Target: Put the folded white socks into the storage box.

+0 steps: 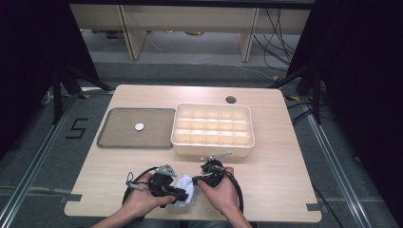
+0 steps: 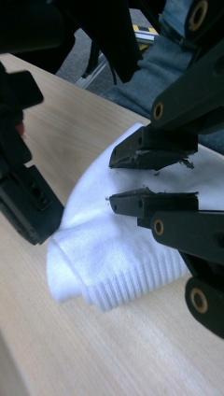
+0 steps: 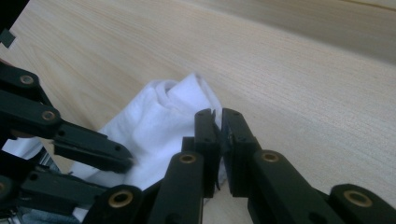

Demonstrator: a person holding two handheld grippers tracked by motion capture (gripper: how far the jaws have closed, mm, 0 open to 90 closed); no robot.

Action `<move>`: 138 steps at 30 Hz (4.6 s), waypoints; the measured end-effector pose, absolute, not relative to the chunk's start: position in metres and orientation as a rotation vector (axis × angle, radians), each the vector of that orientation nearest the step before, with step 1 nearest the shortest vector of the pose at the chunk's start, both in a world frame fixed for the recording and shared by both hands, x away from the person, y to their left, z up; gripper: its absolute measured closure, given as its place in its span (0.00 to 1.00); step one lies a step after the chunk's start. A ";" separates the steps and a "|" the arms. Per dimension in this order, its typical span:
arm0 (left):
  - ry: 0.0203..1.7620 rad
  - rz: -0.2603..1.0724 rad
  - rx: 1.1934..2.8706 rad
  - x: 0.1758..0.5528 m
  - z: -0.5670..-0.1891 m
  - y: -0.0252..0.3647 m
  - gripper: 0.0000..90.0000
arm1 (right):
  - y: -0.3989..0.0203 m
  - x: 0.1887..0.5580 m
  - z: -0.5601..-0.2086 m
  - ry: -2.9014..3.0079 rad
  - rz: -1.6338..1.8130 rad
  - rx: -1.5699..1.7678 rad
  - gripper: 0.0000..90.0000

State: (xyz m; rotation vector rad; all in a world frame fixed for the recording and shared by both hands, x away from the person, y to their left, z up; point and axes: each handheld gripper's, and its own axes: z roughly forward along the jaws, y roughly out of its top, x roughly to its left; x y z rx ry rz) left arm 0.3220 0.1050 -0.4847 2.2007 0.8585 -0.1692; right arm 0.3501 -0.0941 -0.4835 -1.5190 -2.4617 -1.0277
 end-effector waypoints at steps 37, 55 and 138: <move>0.806 -0.052 2.283 0.336 -0.487 0.092 0.89 | -0.085 0.367 -0.488 -2.560 -1.070 -1.491 0.95; 0.838 -0.044 2.165 0.333 -0.459 0.111 0.69 | -0.090 0.361 -0.468 -2.539 -1.118 -1.568 0.73; 1.156 -0.238 2.117 0.372 -0.486 0.122 0.33 | -0.188 0.317 -0.466 -2.297 -1.368 -1.778 0.56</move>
